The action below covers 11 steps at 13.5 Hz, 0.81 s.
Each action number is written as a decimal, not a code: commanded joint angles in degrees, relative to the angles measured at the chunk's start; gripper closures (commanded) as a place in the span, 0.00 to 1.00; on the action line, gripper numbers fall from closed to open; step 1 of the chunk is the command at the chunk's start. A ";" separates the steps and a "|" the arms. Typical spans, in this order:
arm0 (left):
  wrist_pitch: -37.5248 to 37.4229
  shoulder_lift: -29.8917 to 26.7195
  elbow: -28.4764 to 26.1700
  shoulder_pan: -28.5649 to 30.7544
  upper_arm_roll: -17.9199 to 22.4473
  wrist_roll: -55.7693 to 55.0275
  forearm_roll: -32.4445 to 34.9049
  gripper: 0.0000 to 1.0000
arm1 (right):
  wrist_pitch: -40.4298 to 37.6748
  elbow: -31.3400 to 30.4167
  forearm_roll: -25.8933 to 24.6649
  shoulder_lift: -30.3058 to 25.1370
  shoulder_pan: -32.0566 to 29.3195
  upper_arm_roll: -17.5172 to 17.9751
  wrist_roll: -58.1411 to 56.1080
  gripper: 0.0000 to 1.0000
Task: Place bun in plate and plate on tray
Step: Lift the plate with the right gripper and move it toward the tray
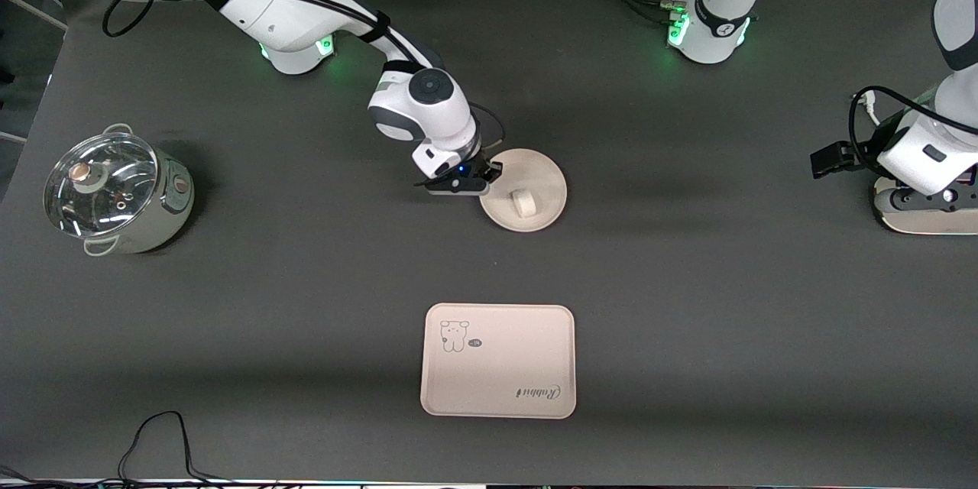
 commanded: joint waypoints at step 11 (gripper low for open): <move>-1.77 0.38 2.96 -0.52 -0.52 -0.68 0.38 0.00 | -19.61 39.28 20.80 6.47 -2.68 -0.58 -26.51 1.00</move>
